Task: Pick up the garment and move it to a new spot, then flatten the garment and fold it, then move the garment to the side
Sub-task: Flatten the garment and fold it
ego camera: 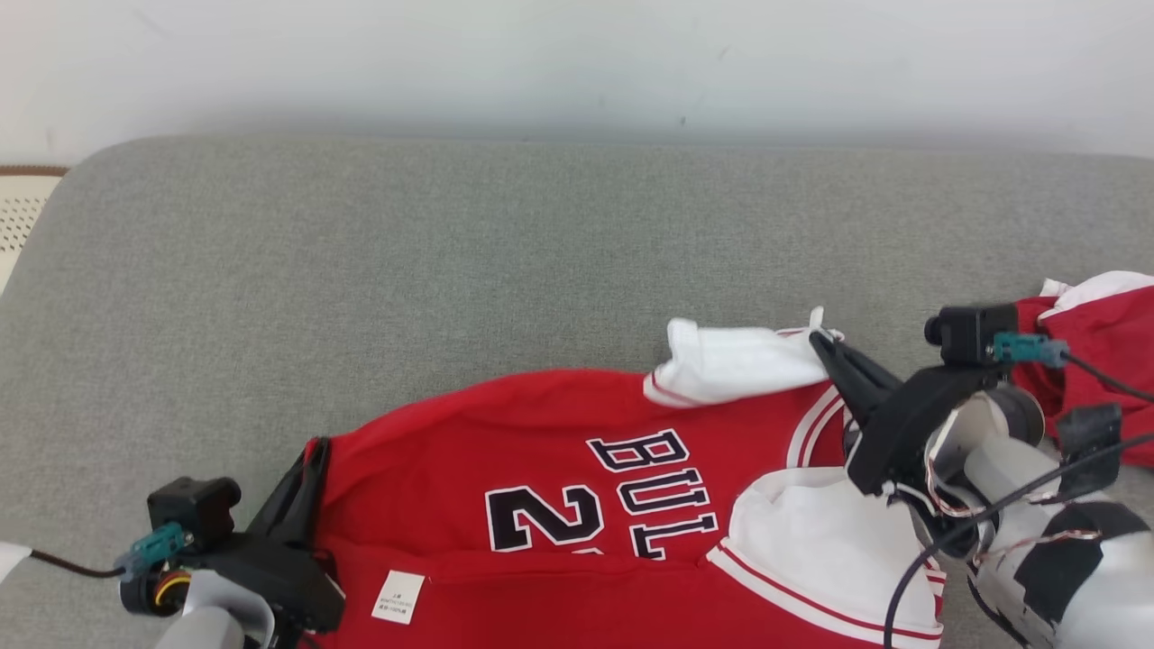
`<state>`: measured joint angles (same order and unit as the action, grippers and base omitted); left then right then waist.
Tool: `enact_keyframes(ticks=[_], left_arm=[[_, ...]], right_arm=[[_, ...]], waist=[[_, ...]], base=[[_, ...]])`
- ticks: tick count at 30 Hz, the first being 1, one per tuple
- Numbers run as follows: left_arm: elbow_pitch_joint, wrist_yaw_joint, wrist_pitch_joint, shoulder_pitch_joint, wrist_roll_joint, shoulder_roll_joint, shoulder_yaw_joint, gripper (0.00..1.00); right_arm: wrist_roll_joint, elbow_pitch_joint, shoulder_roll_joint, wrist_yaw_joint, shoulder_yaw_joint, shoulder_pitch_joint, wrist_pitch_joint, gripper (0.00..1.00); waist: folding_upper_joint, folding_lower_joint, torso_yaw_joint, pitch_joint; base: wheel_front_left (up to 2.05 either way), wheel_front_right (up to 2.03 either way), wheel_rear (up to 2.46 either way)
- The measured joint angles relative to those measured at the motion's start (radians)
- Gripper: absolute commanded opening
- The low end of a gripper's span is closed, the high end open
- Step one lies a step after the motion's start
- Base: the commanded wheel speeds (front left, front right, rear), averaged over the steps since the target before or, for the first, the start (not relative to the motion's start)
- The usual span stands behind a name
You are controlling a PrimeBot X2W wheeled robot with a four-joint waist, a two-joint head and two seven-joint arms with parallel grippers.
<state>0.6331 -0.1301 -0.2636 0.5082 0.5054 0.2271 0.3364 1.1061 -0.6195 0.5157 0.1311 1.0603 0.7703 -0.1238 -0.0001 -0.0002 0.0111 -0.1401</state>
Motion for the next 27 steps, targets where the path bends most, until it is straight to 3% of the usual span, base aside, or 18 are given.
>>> enact_keyframes(ticks=[14,27], left_arm=[[0.001,0.000,0.000,-0.118,-0.006,0.014,-0.064,0.00],[-0.042,0.000,0.000,-0.210,-0.004,0.006,-0.082,0.00]], right_arm=[[0.081,0.053,0.026,0.000,0.044,-0.172,-0.053,0.00],[0.129,0.073,0.027,0.000,0.009,-0.267,-0.118,0.00]], waist=[[0.0000,0.0001,-0.020,0.044],[0.0000,0.0001,-0.032,0.108]], base=[[0.00,0.00,0.00],[0.00,0.00,0.00]])
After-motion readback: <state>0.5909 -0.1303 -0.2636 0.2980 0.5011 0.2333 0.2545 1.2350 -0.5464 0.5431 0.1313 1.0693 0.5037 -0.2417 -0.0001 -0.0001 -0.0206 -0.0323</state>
